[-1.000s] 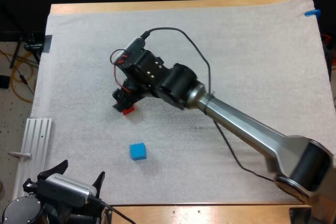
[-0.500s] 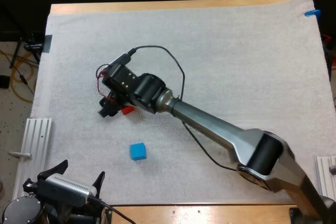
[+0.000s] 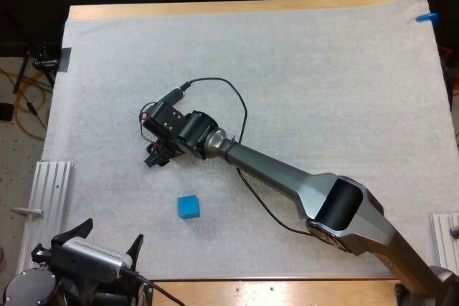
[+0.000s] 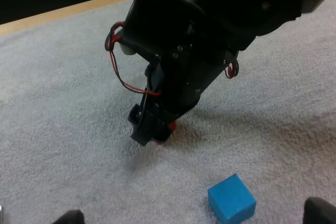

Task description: Stack red cube on blue cube

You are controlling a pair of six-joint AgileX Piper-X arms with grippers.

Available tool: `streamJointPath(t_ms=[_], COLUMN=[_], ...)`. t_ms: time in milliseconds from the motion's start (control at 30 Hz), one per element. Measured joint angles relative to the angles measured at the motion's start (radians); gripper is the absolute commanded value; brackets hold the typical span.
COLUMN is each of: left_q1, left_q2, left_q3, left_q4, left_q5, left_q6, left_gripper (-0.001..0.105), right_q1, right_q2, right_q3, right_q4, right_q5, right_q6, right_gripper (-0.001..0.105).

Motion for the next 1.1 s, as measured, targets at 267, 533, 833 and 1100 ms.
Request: streamJointPath(t_ms=[267, 533, 833, 1100], left_q1=[0.0, 0.0, 0.0, 0.0], left_q2=[0.0, 0.0, 0.0, 0.0], left_q3=[0.0, 0.0, 0.0, 0.0], left_q4=[0.0, 0.0, 0.0, 0.0], left_q5=[0.0, 0.0, 0.0, -0.002], left_q6=[0.0, 0.0, 0.0, 0.0], left_gripper=[0.076, 0.076, 0.076, 0.076], right_q1=[0.0, -0.002, 0.003, 0.071], right_q2=[0.002, -0.017, -0.233, -0.317], right_q3=[0.0, -0.005, -0.011, -0.014], right_q4=[0.009, 0.06, 0.182, 0.309], right_q5=[-0.047, -0.047, -0.002, 0.056], right_q6=[0.018, 0.017, 0.0, -0.013], right_gripper=[0.014, 0.007, 0.007, 0.007])
